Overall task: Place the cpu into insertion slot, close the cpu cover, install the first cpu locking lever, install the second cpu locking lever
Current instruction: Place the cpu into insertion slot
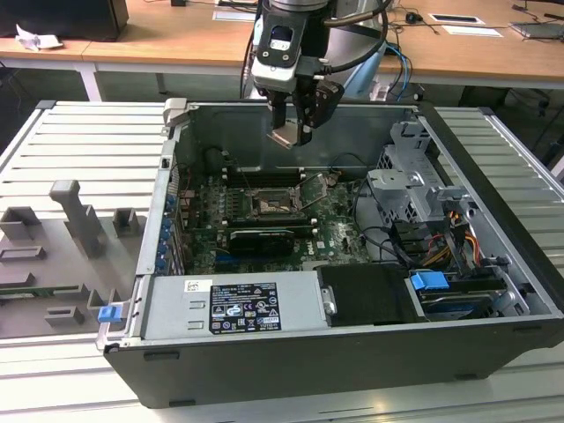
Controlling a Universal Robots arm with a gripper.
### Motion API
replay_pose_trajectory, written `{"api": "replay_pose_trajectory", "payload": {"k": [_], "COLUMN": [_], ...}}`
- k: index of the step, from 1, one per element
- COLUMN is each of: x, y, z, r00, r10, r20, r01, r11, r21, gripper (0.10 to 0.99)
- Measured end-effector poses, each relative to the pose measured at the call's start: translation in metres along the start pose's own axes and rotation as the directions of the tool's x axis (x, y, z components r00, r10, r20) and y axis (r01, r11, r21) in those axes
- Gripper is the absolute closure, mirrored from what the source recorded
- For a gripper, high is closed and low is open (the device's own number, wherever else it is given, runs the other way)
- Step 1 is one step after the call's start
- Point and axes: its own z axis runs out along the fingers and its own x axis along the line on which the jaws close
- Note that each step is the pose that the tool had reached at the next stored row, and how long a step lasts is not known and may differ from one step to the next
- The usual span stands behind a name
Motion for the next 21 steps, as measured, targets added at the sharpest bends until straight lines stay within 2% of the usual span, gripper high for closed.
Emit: {"api": "replay_pose_trajectory", "payload": {"k": [21], "x": [-0.0001], "y": [-0.0003], "z": [0.0031], "r00": [0.9961], "r10": [0.088], "r20": [0.0077], "r01": [-0.088], "r11": [0.9961], "r21": [-0.002], "gripper": [0.561]}}
